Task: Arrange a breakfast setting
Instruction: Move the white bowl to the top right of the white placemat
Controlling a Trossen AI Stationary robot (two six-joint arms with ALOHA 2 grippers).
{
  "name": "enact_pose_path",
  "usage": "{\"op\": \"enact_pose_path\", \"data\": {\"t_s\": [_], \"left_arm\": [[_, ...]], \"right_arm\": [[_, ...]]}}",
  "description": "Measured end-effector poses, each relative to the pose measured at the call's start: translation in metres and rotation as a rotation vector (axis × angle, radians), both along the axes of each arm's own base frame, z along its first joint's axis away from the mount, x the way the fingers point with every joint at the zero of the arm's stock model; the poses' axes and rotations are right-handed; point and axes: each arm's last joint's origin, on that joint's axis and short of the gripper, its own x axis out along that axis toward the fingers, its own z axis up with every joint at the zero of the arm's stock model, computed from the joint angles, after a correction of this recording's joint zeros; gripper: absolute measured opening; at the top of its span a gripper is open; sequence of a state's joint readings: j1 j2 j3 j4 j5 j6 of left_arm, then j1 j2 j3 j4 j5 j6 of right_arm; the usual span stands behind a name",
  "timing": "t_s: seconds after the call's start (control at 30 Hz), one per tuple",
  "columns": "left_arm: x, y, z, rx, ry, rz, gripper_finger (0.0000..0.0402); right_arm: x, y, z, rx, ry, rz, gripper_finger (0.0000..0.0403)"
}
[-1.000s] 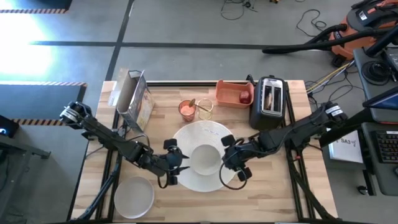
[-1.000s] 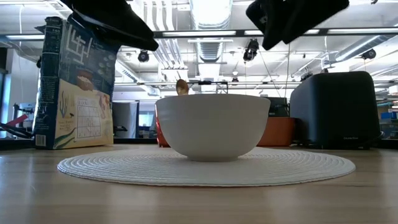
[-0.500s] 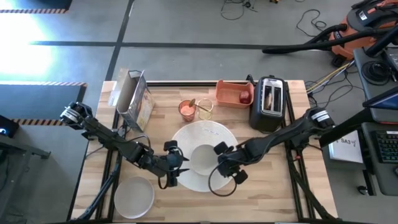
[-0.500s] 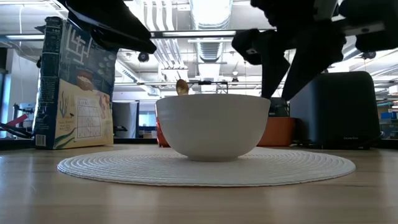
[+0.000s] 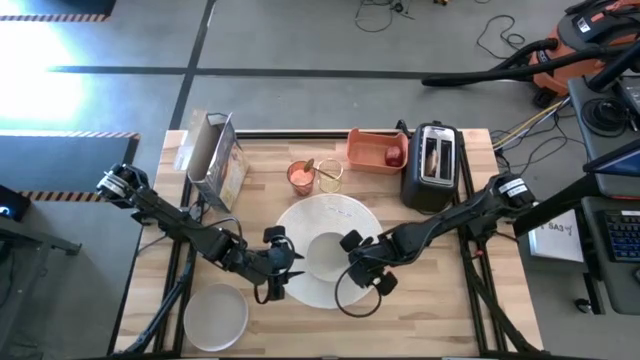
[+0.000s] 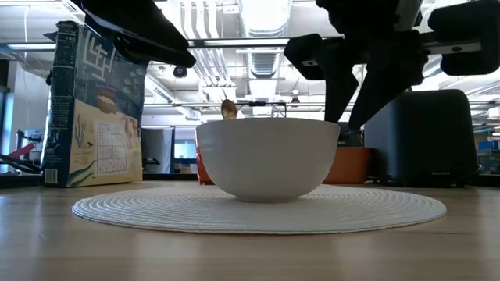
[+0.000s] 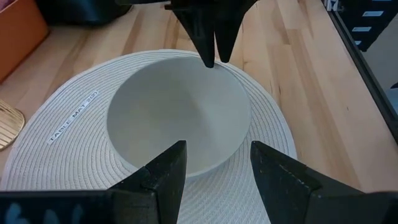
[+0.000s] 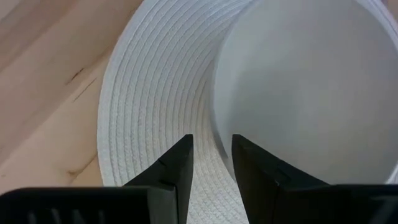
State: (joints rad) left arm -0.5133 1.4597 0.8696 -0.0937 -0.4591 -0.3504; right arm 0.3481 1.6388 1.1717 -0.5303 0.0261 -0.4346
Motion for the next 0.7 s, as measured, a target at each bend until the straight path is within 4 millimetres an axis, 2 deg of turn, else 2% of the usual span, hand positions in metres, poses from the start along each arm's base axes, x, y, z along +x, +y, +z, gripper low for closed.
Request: {"op": "enact_pose_path", "data": {"t_s": [0.17, 0.43, 0.7], "left_arm": [[-0.0006, -0.0015, -0.0003, -0.019, 0.008, -0.019, 0.0164], [-0.001, -0.0024, -0.0003, -0.021, 0.009, -0.024, 0.0164], [-0.0026, -0.0053, -0.0002, -0.021, 0.008, -0.034, 0.0164]], "right_arm": [[0.0025, 0.0009, -0.0053, -0.023, 0.0, 0.038, 0.0094], [0.009, 0.0032, -0.0024, -0.028, -0.081, 0.087, 0.0091], [0.0093, 0.0033, -0.0021, -0.038, -0.089, 0.108, 0.0074]]}}
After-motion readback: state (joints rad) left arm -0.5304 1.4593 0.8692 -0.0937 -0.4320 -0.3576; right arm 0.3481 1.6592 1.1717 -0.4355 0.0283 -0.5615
